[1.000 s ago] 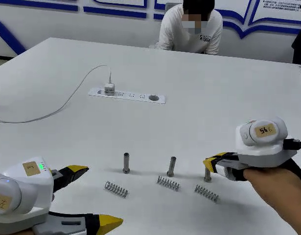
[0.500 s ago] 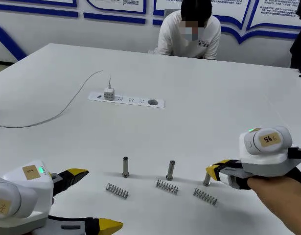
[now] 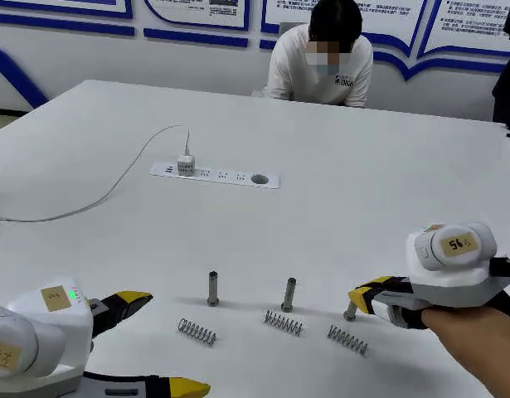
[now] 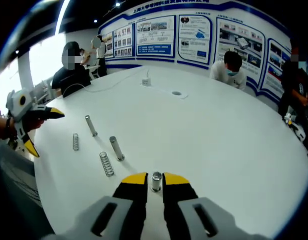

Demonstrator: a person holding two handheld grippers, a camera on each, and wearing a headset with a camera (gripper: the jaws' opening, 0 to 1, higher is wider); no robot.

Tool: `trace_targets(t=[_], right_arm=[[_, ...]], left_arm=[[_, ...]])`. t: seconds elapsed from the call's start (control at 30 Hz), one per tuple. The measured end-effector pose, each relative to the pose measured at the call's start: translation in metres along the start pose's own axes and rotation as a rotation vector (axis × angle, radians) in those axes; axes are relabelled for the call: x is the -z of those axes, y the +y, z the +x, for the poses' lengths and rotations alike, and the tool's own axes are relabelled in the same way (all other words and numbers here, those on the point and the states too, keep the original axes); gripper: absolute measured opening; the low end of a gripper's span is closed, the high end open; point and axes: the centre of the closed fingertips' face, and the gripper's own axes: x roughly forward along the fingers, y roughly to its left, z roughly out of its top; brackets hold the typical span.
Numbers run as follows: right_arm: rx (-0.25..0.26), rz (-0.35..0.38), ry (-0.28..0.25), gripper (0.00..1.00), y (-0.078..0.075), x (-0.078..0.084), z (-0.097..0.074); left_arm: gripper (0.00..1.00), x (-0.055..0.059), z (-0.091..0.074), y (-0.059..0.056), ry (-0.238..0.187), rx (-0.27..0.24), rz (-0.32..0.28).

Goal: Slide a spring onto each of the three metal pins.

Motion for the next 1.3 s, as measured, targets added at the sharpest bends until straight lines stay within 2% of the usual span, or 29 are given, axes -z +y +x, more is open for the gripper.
trace_targets(t=[0.13,0.37,0.47,0.57,0.9,1.07,1.17,1.3], right_arm=[[0.001,-0.006,-0.001,0.13,0.002,0.003,-0.005],[-0.012,-0.031,0.019,0.14,0.002,0.018,-0.015],[-0.041,-0.037,0.022,0.15,0.004,0.023,-0.017],[-0.082,-0.074,0.032,0.15,0.009,0.029,-0.020],[-0.197,-0.154,0.062,0.16,0.025,0.048,-0.016],[-0.225,-0.176,0.085,0.17,0.029,0.056,-0.010],[-0.222,-0.200,0.114,0.17,0.028,0.063,-0.008],[-0.229,-0.199,0.114,0.16,0.029,0.064,-0.007]], left_arm=[[0.86,-0.001,0.000,0.000,-0.002,0.000,0.000],[0.86,0.001,0.000,0.000,0.003,0.001,0.001],[0.86,0.001,0.000,-0.001,0.004,0.002,0.002],[0.86,0.001,0.000,0.000,0.005,0.004,0.001],[0.86,0.002,0.002,-0.002,0.011,0.007,0.000],[0.86,0.002,0.002,-0.003,0.012,0.007,-0.001],[0.86,0.002,0.001,-0.004,0.012,0.007,-0.001],[0.85,0.001,0.001,-0.005,0.014,0.008,-0.001]])
